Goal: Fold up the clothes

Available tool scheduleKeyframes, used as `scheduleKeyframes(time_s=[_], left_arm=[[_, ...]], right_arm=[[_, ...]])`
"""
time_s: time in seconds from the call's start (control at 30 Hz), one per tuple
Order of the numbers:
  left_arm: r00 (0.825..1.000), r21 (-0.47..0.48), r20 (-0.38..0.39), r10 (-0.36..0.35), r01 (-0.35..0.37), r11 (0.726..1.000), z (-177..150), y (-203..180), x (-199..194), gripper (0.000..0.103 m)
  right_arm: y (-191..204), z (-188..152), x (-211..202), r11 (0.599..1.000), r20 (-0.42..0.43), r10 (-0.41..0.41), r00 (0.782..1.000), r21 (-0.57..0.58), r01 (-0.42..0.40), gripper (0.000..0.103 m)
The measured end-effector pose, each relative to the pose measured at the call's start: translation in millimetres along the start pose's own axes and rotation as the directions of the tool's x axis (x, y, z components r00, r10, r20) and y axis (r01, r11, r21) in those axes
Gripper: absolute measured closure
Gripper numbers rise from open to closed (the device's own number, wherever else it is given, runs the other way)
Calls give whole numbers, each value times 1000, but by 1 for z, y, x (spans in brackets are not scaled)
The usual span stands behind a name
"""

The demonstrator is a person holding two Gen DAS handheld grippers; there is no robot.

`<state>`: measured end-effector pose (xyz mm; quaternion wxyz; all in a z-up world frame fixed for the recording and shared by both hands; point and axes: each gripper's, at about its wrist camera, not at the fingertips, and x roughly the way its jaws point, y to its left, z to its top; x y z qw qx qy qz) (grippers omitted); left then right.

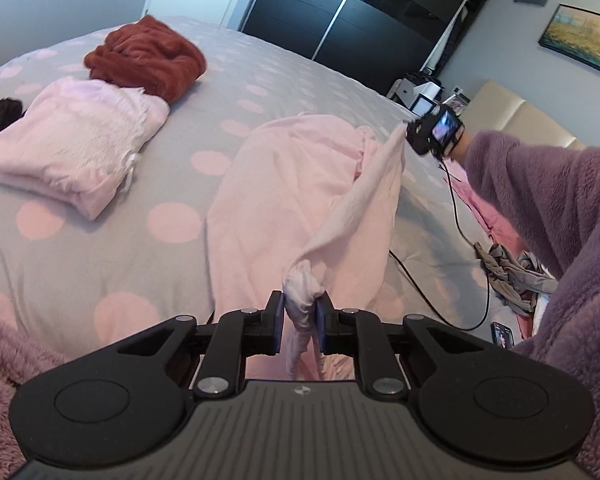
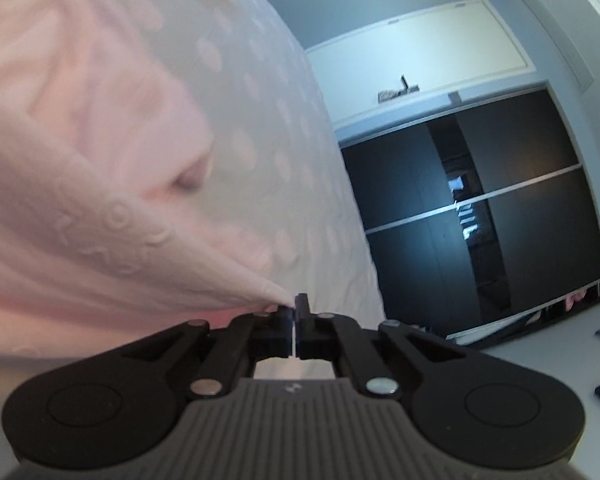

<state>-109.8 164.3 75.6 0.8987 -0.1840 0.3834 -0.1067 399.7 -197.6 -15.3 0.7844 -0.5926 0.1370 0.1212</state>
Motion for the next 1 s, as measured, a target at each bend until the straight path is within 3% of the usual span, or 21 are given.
scheduleKeyframes(time_s=[0.13, 0.33, 0.5, 0.63, 0.7, 0.73, 1.0], left_arm=[[999, -11, -38, 0, -1, 1000, -6, 11, 3, 90], [997, -45, -75, 4, -7, 999, -14, 26, 3, 90], [994, -49, -107, 23, -29, 998, -20, 35, 6, 89], [990, -48, -139, 36, -43, 998, -24, 37, 10, 90], [987, -38, -154, 52, -58, 998, -26, 37, 13, 90], [985, -35, -161, 61, -68, 997, -26, 36, 14, 90], [982, -37, -150, 116, -123, 992, -33, 37, 10, 90]], right_arm=[[-19, 54, 12, 999, 48, -8, 999, -41, 10, 102], [9, 143, 19, 987, 120, 41, 992, -157, -22, 102], [26, 198, 29, 984, 111, 41, 993, -175, -21, 102], [42, 214, 38, 980, 65, 50, 997, -196, -37, 96], [47, 216, 34, 981, 71, 68, 995, -187, -54, 75], [49, 216, 31, 980, 74, 74, 995, -188, -59, 71], [27, 180, -7, 993, 35, 90, 995, -85, -87, 61]])
